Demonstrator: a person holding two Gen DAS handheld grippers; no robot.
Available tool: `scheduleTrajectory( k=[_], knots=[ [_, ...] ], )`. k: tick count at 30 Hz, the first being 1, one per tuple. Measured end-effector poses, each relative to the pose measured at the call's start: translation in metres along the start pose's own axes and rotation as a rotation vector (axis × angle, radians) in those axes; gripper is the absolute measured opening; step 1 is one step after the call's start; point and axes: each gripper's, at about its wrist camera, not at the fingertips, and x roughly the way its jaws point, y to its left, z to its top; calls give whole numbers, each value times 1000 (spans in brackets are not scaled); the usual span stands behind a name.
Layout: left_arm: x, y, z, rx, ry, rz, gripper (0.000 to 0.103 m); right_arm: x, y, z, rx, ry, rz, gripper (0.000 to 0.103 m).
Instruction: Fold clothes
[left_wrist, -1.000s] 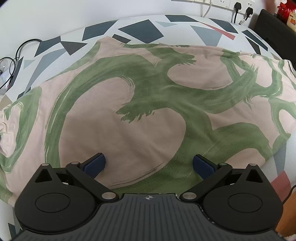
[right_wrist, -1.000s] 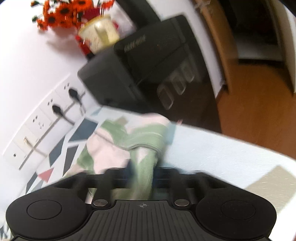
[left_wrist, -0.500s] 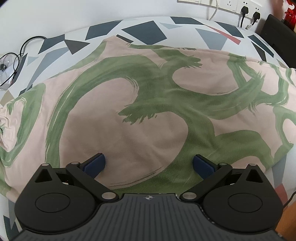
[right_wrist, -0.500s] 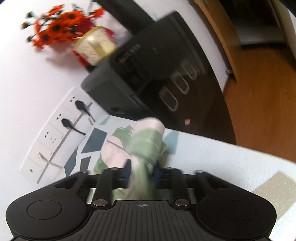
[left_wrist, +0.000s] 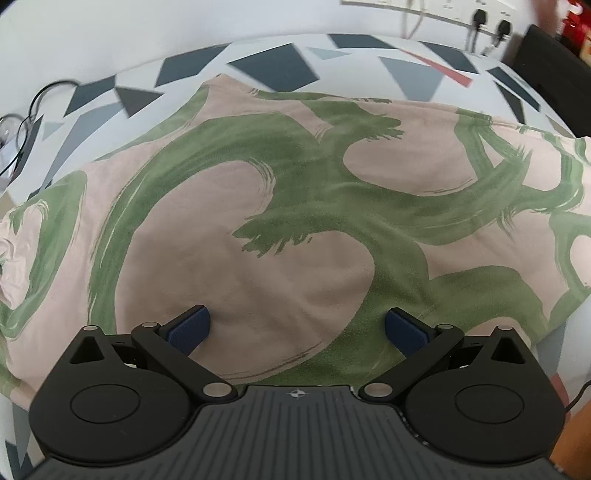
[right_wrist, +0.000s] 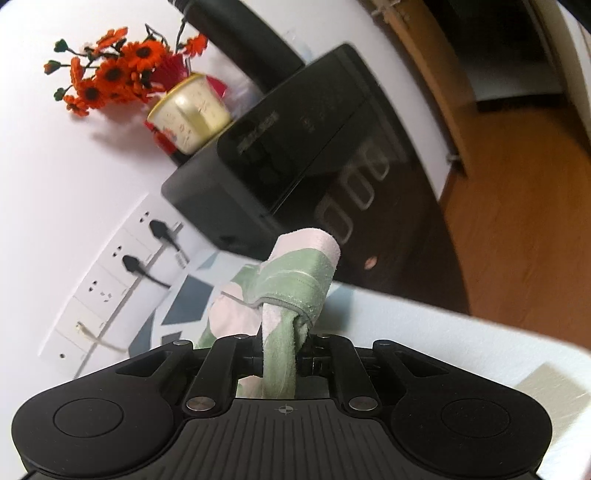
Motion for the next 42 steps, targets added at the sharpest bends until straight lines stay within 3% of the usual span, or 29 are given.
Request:
scheduleTrajectory(
  k=[3,6,10,15,22,29,32,34,39,42],
  knots=[
    [1,-3,-1,15,-24,-9,103,5,-14,-1,19,38,-70,10],
    [1,-3,-1,32,-40,-19,103,8,-17,-4,19,57,-87,10],
    [-1,1,-3,32,-56,-42,103,1,-1,-4,6,55,-53,10],
    [-17,28,-9,-85,-107,-125,102,-15,59,-28,-107,104,140,10],
    [-37,82,-17,-165,-184,-101,102,-34,149,-69,-290,189,417,10],
    [-46,132,-39,-261,-209,-106,102,-45,227,-179,-571,428,604,10],
    [-41,142,-48,-270,-195,-105,102,-32,235,-231,-664,598,548,10],
    [-40,147,-52,-269,-195,-111,102,-29,235,-250,-699,651,504,10],
    [-39,157,-56,-259,-207,-145,102,-40,251,-242,-693,585,499,10],
    [-40,164,-55,-260,-215,-167,102,-53,273,-225,-674,482,594,10]
  ],
)
